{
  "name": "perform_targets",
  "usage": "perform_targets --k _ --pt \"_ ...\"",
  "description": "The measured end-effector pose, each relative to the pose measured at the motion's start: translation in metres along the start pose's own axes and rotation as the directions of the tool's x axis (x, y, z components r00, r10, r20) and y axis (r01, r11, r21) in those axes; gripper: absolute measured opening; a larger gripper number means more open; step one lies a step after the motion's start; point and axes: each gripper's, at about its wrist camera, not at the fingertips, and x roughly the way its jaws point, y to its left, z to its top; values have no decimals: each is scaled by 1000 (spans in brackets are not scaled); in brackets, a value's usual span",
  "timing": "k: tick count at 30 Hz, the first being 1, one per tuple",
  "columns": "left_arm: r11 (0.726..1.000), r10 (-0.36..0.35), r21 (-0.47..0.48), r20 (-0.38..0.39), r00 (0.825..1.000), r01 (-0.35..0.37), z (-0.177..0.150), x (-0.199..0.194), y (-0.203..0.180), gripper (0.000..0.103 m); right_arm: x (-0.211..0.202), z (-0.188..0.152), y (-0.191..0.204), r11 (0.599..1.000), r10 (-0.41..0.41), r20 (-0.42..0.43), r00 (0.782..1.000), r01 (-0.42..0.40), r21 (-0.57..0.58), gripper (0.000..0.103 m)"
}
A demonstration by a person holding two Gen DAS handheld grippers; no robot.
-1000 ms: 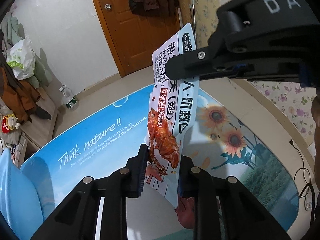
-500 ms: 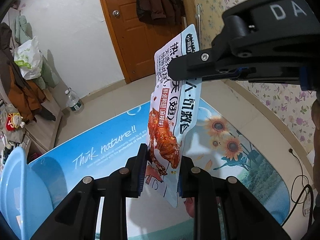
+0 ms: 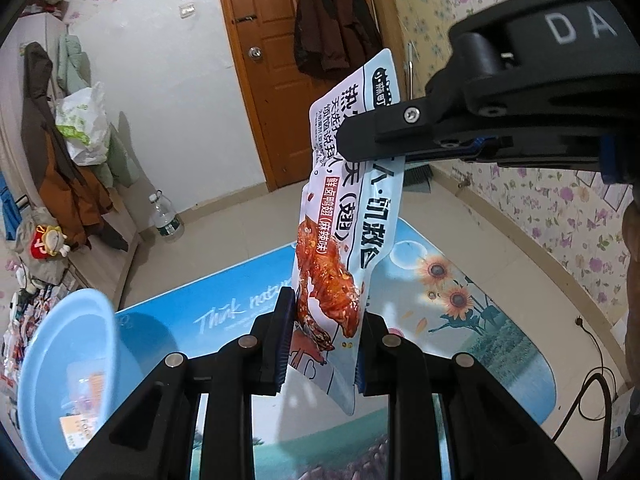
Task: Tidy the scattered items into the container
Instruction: 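Carry the snack packet over the blue basin with both grippers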
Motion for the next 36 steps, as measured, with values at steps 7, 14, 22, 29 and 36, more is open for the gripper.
perform_targets --k 7,14,22,29,36 --pt "1000 20 -22 49 999 -19 -6 -39 18 23 -20 -4 54 998 11 24 1000 -10 -56 10" --pt "998 41 -53 80 996 -36 -16 -76 37 23 -36 -15 104 995 27 35 999 -24 -94 10" --pt "994 83 -84 97 992 -75 -39 -116 67 23 -37 -33 162 990 64 44 997 -58 -131 10" --pt "987 117 -125 96 988 -105 -61 -137 91 23 -25 -53 213 982 104 24 994 -99 -159 10" --pt "980 143 -152 80 987 -129 -77 -146 113 23 -3 -68 246 976 124 -5 992 -123 -180 10"
